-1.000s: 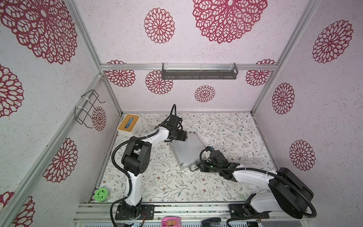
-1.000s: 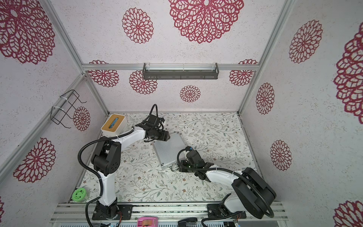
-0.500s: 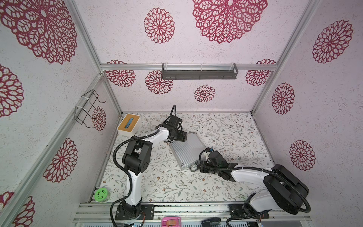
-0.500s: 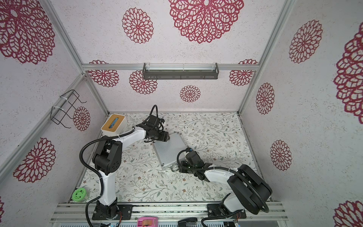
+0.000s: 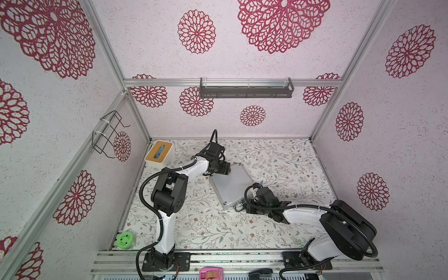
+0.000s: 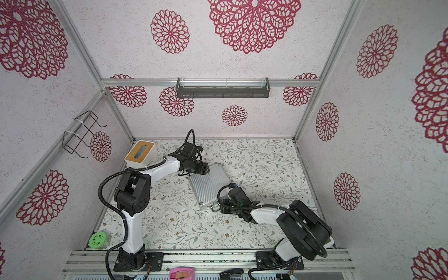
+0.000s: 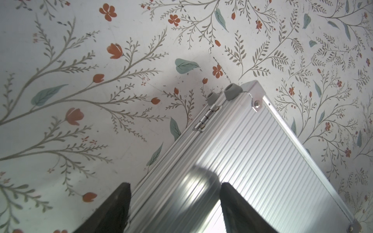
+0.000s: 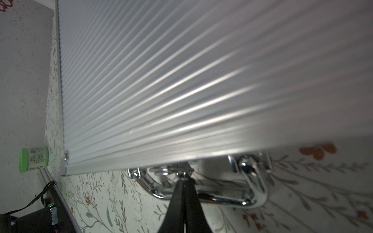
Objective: Close the poker set cases
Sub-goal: Fasten the fastener on the poker set case.
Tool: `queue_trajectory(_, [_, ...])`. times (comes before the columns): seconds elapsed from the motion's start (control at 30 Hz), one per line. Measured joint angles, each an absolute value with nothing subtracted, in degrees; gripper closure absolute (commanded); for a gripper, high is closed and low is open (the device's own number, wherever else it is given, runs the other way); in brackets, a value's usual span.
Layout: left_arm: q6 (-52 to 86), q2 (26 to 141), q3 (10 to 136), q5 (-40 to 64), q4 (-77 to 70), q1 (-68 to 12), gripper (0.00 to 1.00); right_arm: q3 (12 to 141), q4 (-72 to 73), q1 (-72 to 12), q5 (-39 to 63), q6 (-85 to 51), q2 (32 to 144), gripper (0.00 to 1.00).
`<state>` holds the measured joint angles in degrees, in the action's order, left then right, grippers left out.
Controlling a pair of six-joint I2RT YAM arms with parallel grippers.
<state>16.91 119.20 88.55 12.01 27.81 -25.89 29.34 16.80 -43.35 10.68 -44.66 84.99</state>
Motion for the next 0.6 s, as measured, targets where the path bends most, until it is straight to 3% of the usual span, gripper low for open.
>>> queue_trajectory(0.6, [16.5,119.7,88.9,12.4,27.8,-25.9,0.26,30.3,20.3,-44.1,9.6,-47.2,88.3,0.88])
